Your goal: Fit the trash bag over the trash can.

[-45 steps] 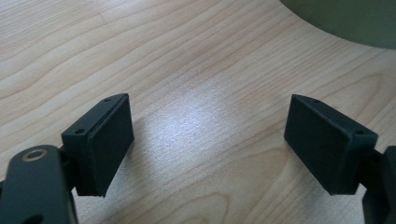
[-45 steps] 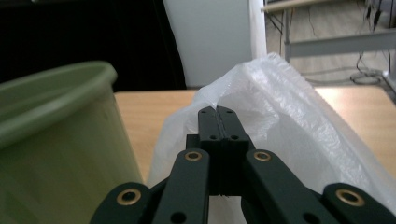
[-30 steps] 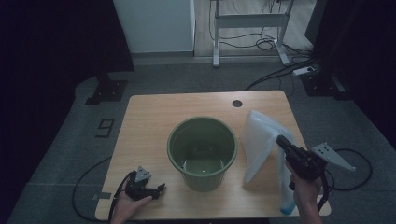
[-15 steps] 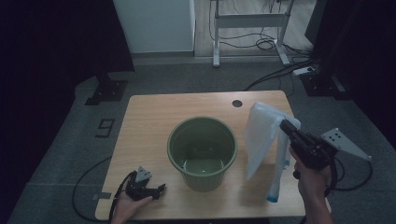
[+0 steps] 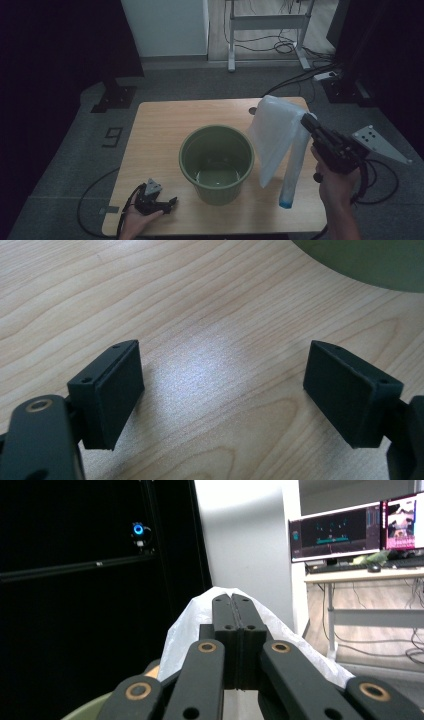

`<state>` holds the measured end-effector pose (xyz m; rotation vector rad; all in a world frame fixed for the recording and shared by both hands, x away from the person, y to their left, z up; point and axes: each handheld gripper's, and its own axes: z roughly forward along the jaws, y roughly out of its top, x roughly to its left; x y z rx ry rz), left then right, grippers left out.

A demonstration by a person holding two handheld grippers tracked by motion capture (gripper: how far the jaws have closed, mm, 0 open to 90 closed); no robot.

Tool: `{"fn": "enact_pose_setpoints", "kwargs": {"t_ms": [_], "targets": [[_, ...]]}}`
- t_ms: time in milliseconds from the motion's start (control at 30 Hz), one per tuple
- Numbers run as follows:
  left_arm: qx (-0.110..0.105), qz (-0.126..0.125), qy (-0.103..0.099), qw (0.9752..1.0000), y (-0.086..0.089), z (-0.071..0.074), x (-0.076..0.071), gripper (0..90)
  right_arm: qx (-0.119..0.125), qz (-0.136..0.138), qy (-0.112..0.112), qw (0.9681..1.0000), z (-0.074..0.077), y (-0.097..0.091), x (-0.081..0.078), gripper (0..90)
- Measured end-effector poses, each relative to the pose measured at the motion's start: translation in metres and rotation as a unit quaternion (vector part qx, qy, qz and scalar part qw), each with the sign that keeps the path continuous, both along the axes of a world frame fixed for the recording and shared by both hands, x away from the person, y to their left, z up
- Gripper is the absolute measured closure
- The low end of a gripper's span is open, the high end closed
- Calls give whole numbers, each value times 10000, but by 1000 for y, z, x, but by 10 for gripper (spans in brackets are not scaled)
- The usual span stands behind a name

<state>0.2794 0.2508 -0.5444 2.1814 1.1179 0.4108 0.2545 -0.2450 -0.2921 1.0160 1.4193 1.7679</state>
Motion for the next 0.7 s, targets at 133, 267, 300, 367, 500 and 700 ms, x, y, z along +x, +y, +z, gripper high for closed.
{"fn": "enact_pose_setpoints", "kwargs": {"t_ms": [133, 267, 300, 367, 500, 700], "targets": [[0, 0, -4, 10000, 0, 0, 0, 158, 54, 32, -159, 9999, 12, 5, -2, 890], [-3, 0, -4, 10000, 0, 0, 0, 158, 101, 68, -307, 9995, 26, 10, -4, 891], [-4, 0, -4, 10000, 0, 0, 0, 159, 100, 74, -340, 9993, 29, 11, -5, 891], [-6, -1, -4, 10000, 0, 0, 0, 158, 123, 86, -407, 9991, 36, 14, -5, 890], [-18, -2, -4, 10000, 1, 0, 0, 158, 99, 151, -521, 9985, 49, 22, -8, 891], [-22, 3, -9, 10000, 2, 0, 1, 158, -19, 290, -654, 9974, 62, 39, -13, 891]]}}
